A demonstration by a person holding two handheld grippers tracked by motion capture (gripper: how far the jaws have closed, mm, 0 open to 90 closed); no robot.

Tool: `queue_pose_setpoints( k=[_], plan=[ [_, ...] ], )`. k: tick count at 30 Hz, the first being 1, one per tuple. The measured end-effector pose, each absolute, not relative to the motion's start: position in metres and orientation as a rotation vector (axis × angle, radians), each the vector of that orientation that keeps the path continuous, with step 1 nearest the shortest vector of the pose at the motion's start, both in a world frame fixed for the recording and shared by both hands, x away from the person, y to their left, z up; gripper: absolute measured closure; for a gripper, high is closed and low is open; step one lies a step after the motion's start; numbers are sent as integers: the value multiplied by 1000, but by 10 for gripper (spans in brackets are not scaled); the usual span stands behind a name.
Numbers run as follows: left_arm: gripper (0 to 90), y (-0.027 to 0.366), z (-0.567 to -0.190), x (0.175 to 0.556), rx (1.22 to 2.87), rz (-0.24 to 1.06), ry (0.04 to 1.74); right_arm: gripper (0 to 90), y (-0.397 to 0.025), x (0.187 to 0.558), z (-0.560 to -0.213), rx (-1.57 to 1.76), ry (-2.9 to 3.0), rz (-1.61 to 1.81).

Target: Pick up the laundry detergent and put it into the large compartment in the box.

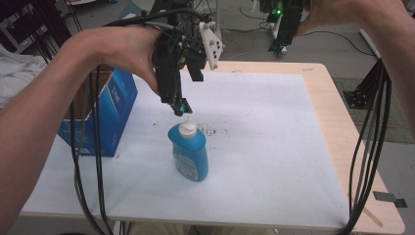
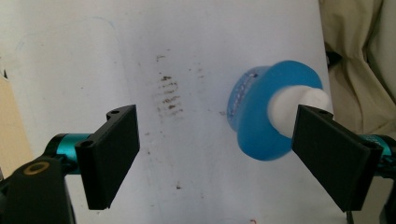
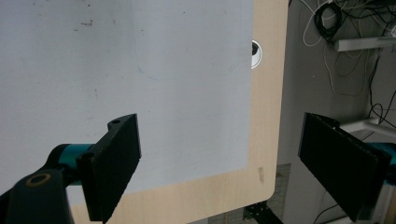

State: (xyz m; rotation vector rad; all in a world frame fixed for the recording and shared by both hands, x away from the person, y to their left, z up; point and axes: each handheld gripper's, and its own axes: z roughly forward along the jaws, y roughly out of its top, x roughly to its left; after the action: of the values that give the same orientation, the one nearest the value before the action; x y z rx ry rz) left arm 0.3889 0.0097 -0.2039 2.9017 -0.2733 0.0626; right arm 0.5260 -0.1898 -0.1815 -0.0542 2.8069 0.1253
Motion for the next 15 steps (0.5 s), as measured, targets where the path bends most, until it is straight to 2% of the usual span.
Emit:
queue_pose_setpoints(
  k=[6,15],
  plan=[
    [154,12,-203,371,2886,54,-355,123,-191,525,-182,-50,2808,131],
    [154,13,-229,359,2912,60,-422,123,-192,523,-183,-50,2808,131]
  ],
)
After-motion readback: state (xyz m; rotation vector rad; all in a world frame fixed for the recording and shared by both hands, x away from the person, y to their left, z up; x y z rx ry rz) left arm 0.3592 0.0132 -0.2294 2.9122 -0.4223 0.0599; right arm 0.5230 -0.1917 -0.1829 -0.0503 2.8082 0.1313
